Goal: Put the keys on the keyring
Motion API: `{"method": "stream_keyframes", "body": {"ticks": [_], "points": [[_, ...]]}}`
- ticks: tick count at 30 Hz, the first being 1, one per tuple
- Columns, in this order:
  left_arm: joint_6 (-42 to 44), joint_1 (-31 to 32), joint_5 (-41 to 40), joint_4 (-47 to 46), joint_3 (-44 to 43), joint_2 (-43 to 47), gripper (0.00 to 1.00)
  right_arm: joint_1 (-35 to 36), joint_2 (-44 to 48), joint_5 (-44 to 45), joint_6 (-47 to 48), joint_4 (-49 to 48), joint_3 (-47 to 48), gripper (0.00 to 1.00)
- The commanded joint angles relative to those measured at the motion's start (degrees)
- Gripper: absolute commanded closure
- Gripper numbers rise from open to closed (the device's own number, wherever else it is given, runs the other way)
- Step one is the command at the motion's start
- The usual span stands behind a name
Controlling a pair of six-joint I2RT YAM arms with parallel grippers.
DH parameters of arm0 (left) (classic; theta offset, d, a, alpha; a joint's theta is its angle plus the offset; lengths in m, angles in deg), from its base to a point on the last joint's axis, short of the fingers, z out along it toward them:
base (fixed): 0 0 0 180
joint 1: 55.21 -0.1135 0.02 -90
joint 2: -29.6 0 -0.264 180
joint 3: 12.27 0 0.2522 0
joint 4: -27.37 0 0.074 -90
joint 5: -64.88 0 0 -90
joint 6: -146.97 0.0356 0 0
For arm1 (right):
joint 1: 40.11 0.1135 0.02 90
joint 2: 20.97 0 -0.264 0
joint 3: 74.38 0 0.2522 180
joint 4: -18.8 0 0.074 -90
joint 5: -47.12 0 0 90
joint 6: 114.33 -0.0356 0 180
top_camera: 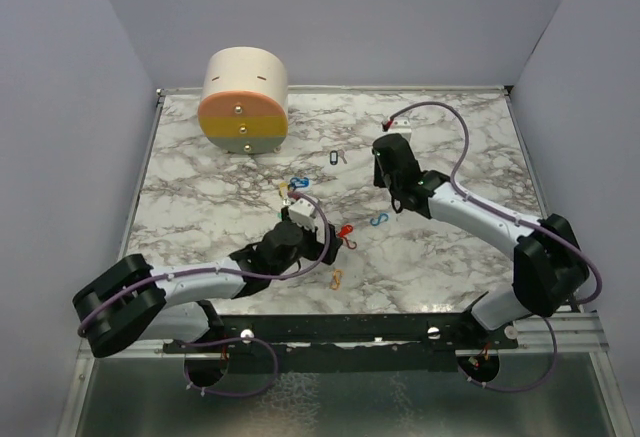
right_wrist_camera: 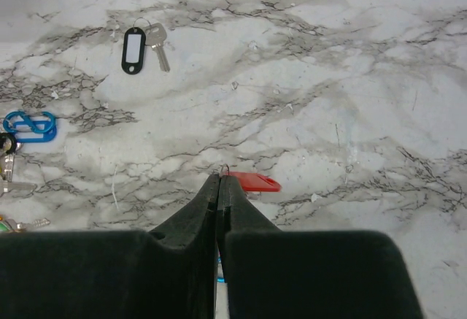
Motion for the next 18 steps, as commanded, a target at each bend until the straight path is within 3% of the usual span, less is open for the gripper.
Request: {"method": "stream_keyframes", "body": {"ticks": [1, 8, 18], "points": [[-0.72, 6.53, -6.40, 0.70, -0.38, -3.90, 0.11, 0.19, 6.24, 1.57, -1.38, -0.62, -3.25, 0.99], [-4.86, 16.48, -17.51, 7.31, -2.87, -8.31, 0.17, 0.14, 11.54, 1.50, -1.34, 0.49, -6.19, 0.99], [-10.08, 23.77, -23.38, 14.13, -5.93, -12.56, 0.20, 0.19, 13.08, 0.70, -1.73, 0.20, -8.14, 0.99]]}}
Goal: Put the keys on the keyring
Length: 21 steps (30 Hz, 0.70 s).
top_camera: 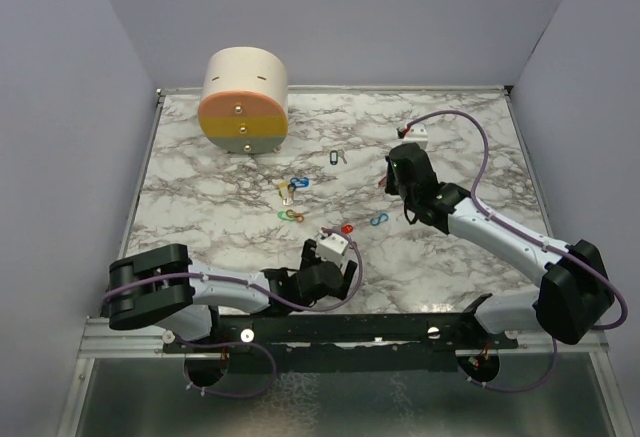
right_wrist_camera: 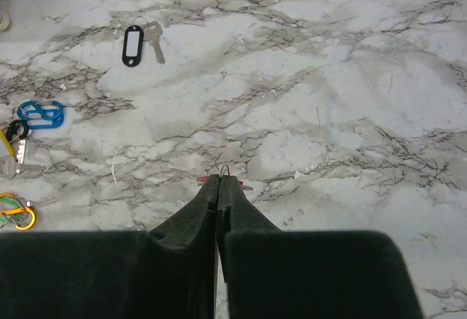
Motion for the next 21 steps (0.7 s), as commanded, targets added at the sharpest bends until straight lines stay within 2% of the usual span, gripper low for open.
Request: {"method": "stream_keyframes", "body": {"ticks": [1, 11, 19, 21], "points": [[-3.77, 1.78, -4.70, 3.51, -0.92, -1.36, 0.22, 0.17, 1.43, -0.29, -0.86, -0.20, -0.99, 0.99], [-6.46, 4.46, -5.51, 5.44, -0.44, -2.07, 0.36, 0.19, 1.41, -1.09, -0.89, -0.51, -1.12, 0.99], [-8.64, 6.66, -6.52, 7.84, -2.02, -5.11, 0.37, 0.14, 1.39, -1.14, -0.77, -0.52, -1.43, 0.99], [-8.65, 6.94, -6.72, 8.17, -2.56, -6.02, 0.40, 0.15, 1.39, -1.23, -0.80, -0.51, -1.52, 0.99]]}}
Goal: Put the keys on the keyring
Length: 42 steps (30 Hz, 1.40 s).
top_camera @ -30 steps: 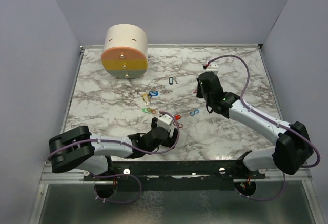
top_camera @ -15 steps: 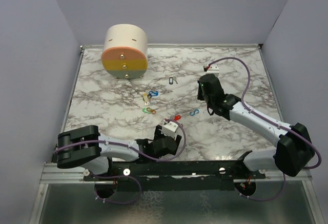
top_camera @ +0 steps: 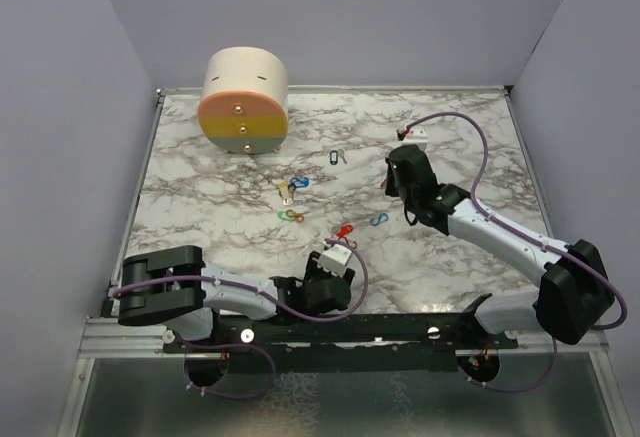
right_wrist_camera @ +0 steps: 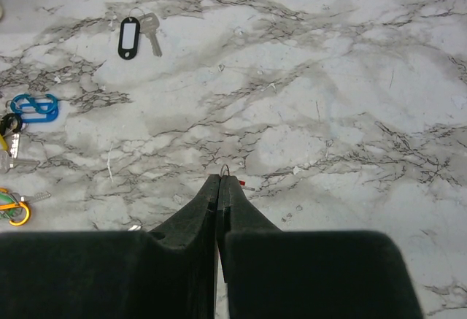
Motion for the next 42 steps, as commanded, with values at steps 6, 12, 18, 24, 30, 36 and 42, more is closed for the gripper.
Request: {"method": "stream_keyframes", "body": {"ticks": [6, 12, 18, 24, 30, 36, 42], "points": [[-2.37, 1.30, -0.39, 3.55, -2.06, -4.11, 0.63, 0.14, 1.81, -0.77, -0.87, -0.14, -1.07, 0.99], [-2.78, 1.43, -0.26, 4.39, -0.96, -1.75, 0.89, 0.14, 2.86, -0.86, -0.82, -0.05, -1.57, 0.99], [-0.23, 1.39, -3.37, 6.35, -2.19, 1.48, 1.00, 0.14, 3.70, -2.48, -0.75, -0.48, -2.71, 0.99], [9.90, 0.64, -8.61, 3.81, -4.61, 5.63, 1.00, 0.14, 6.05, -7.04, 1.09, -2.24, -5.35, 0.99], [20.23, -6.35, -5.01, -3.17, -7.56, 8.30, 1.00, 0.17, 9.30, -10.64, 3.15, -4.52, -8.66, 0.99], [25.06, -14.89, 3.77, -8.97, -10.86, 7.83, 1.00, 0.22, 10.73, -14.18, 4.57, -5.73, -10.10, 0.99], [27.27, -20.49, 10.98, -12.64, -14.11, 4.65, 1.00, 0.22, 12.42, -19.23, 6.92, -8.34, -11.91, 0.99]]}}
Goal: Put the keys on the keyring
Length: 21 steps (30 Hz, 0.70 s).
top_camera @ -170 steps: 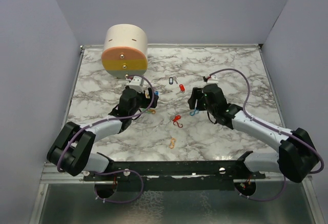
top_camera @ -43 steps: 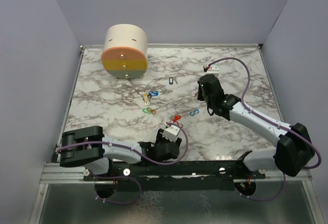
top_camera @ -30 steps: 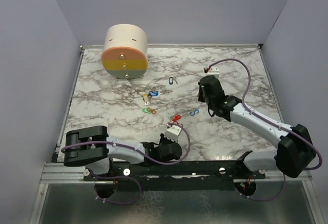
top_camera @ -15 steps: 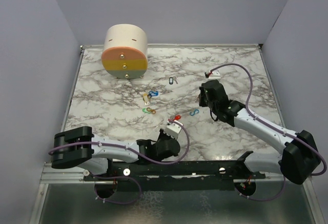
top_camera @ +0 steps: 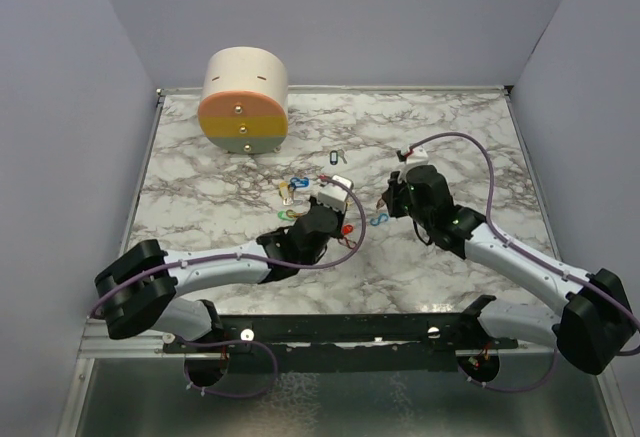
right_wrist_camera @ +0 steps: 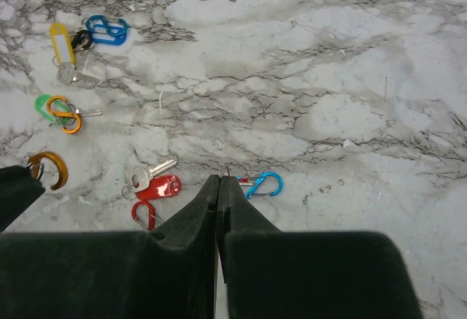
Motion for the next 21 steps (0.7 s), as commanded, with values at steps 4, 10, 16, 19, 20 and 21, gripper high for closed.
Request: {"method": "stream_keyframes", "body": {"ticks": [4, 10, 16, 19, 20, 21], "points": [[3.11, -5.03, 12.23, -5.72, -3.99, -3.93, 1.00, 0.17, 3.41, -9.03, 4.06, -6.16, -2.00, 0.99], [2.28, -7.10, 17.16, -6.07, -6.01, -6.76, 1.00, 0.22, 3.81, -14.29, 4.79, -8.27, -2.35, 0.99], [1.52, -8.14, 19.97, -6.03, -7.80, -8.62, 1.00, 0.21, 3.66, -17.93, 5.52, -9.44, -2.65, 0.99], [1.50, -8.50, 20.79, -6.02, -8.79, -9.46, 1.00, 0.18, 3.66, -18.58, 5.73, -9.74, -2.85, 0.99], [1.50, -8.55, 20.89, -6.03, -8.92, -9.68, 1.00, 0.22, 3.54, -18.70, 5.73, -9.73, -2.79, 0.99], [1.50, -8.55, 21.01, -6.03, -9.19, -9.79, 1.00, 0.23, 3.55, -18.86, 5.82, -9.76, -2.78, 0.99]]}}
